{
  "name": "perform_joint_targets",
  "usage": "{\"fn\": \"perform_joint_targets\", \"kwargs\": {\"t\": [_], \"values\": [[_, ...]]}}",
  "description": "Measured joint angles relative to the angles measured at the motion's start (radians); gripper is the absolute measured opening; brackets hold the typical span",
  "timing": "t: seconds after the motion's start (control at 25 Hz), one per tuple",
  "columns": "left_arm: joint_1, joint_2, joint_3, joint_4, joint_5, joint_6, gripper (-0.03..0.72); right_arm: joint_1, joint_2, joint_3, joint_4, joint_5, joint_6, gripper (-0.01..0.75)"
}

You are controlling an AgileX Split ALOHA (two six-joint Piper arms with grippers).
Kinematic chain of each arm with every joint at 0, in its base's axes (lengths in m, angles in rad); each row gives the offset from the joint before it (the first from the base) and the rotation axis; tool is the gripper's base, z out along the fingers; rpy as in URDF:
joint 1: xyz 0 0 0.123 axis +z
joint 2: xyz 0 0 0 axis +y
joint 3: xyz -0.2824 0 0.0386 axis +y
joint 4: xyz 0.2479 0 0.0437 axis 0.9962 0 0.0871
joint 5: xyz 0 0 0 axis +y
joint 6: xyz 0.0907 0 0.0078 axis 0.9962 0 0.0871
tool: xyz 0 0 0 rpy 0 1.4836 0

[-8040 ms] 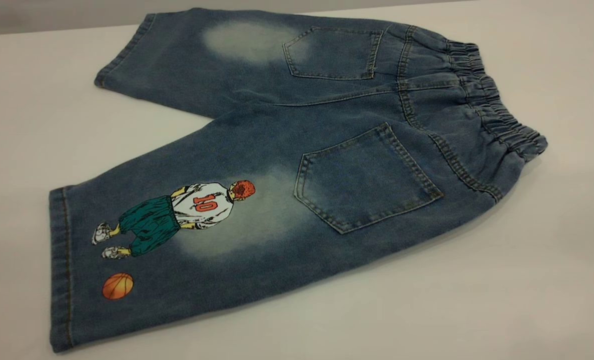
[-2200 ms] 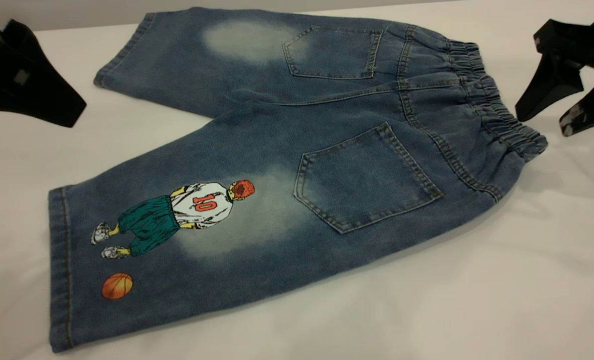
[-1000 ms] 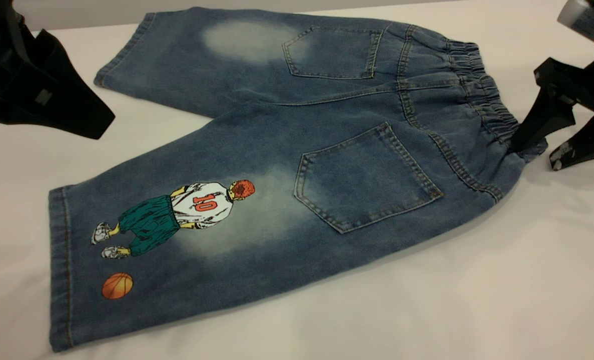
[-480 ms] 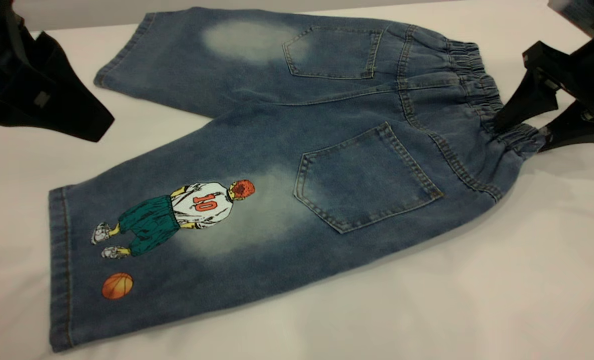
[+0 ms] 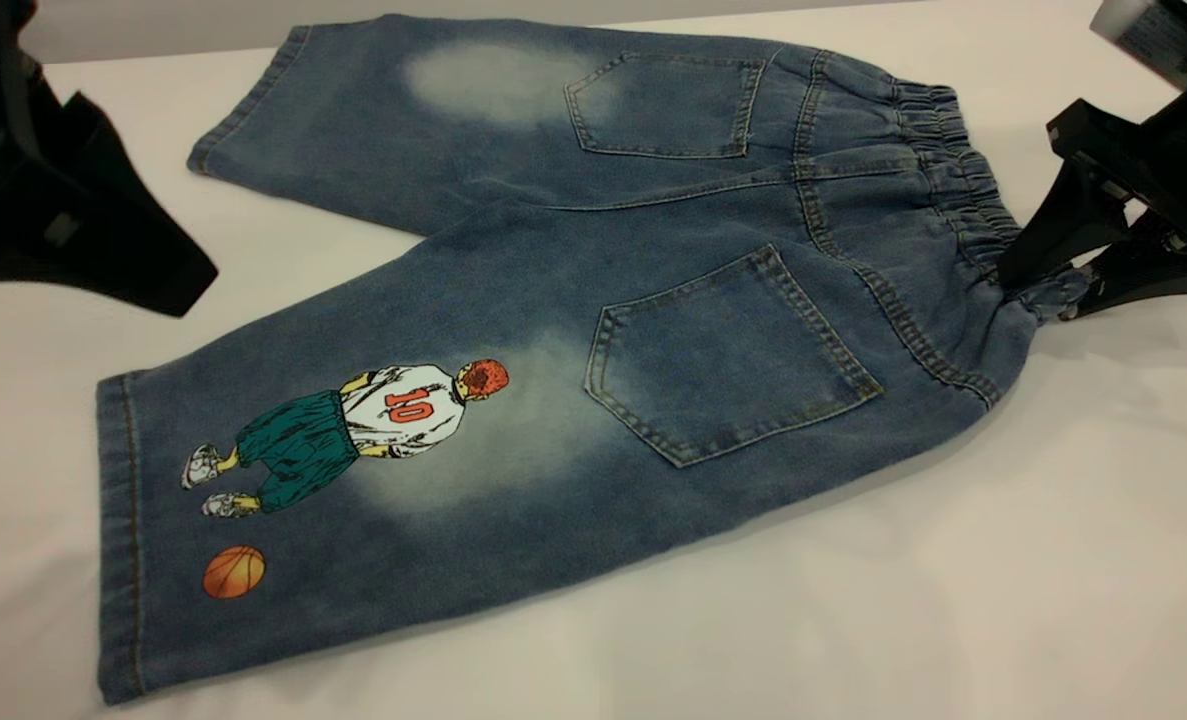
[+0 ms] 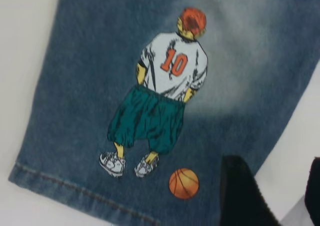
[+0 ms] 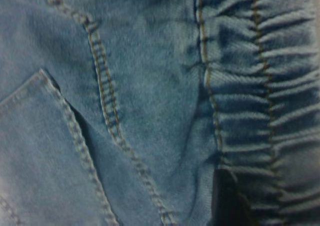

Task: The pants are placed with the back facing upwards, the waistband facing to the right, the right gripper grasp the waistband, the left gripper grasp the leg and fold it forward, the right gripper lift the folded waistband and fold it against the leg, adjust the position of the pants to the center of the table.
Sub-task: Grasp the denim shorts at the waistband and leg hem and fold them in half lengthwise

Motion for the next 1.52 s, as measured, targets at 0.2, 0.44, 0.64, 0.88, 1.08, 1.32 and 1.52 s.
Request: {"fn": "perform_joint_targets", "kwargs": {"t": [0.2, 0.44, 0.64, 0.88, 1.08, 1.32, 1.52], "values": [[0.0, 0.023, 0.021, 0.031, 0.003, 0.001, 0.314, 0.0, 0.0, 0.0, 0.003, -0.002, 0.0, 0.25], [0.0, 0.126, 0.048, 0.03, -0.014, 0.0, 0.314, 0.0, 0.0, 0.0, 0.025, -0.007, 0.0, 0.047], [0.0, 0.203, 0.101, 0.031, -0.063, -0.001, 0.314, 0.0, -0.001, 0.0, 0.038, -0.007, 0.0, 0.031], [0.0, 0.239, 0.201, 0.059, -0.144, -0.004, 0.314, 0.0, -0.001, 0.0, 0.069, -0.007, -0.004, 0.031], [0.0, 0.239, 0.252, 0.081, -0.223, -0.047, 0.314, 0.0, -0.001, 0.0, 0.073, -0.007, -0.004, 0.031], [0.002, 0.264, 0.283, 0.208, -0.319, -0.178, 0.314, 0.0, -0.001, 0.0, 0.075, -0.006, -0.004, 0.031], [0.002, 0.35, 0.277, 0.244, -0.362, -0.217, 0.314, 0.0, -0.001, 0.0, 0.076, -0.006, -0.007, 0.031]]}}
